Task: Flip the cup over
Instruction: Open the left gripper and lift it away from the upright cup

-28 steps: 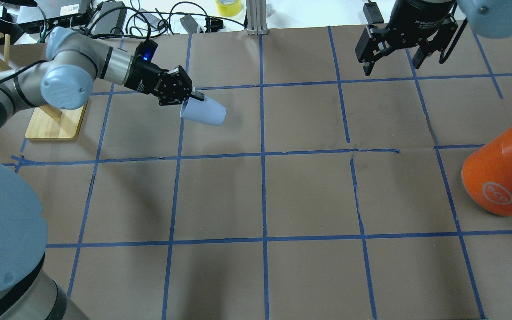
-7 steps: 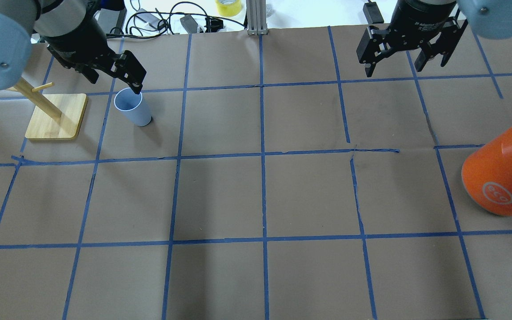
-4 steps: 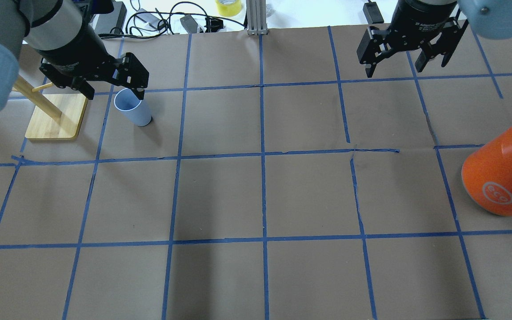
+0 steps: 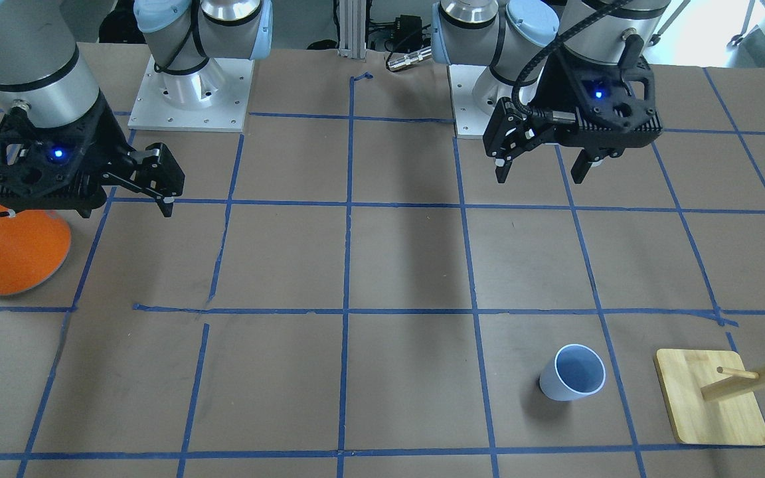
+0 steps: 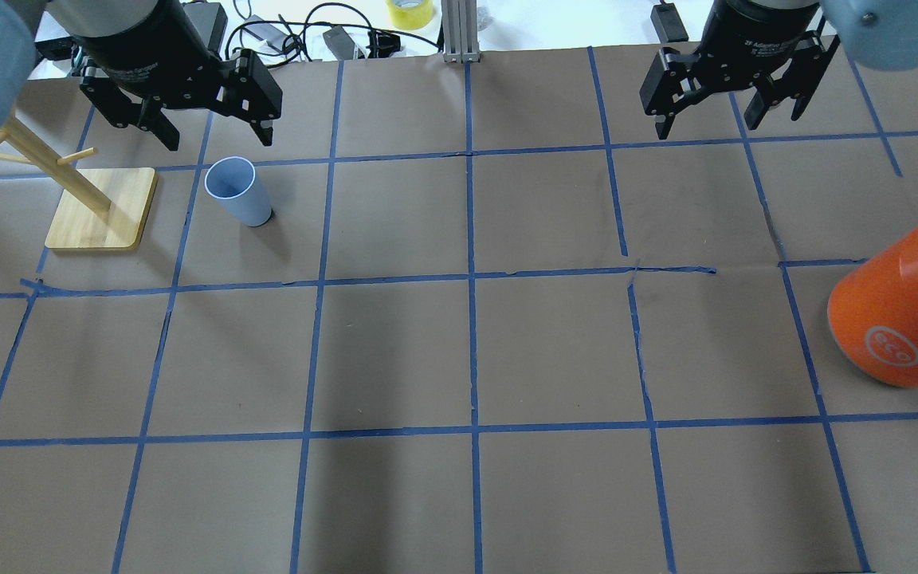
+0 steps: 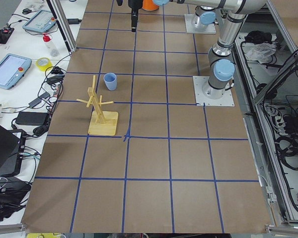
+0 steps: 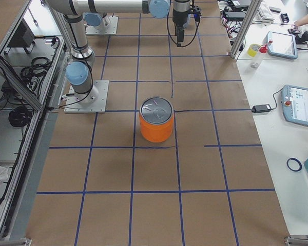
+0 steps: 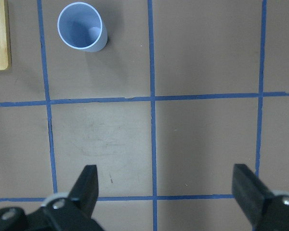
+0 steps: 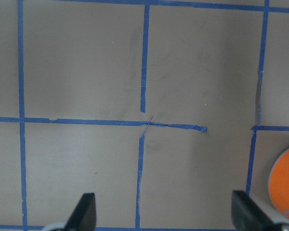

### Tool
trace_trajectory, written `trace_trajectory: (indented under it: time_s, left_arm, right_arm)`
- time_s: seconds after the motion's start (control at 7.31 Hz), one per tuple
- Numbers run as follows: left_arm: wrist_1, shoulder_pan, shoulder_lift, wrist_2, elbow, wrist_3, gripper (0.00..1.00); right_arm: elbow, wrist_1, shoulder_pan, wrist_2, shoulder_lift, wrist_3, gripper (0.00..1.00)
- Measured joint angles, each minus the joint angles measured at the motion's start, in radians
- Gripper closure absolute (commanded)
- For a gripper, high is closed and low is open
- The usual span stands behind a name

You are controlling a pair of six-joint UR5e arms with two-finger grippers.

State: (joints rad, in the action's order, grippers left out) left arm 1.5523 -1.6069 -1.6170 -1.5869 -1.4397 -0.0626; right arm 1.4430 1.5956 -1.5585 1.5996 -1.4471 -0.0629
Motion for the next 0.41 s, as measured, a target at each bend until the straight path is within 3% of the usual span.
trace_trajectory:
  time_s: [0.41]
  left_arm:
    - [0.009,-0.001,-0.006,-0.004,0.001,-0.011,0.00]
  right_arm:
    - [0.016,0.008,0.000,0.000,-0.002,0.000,0.00]
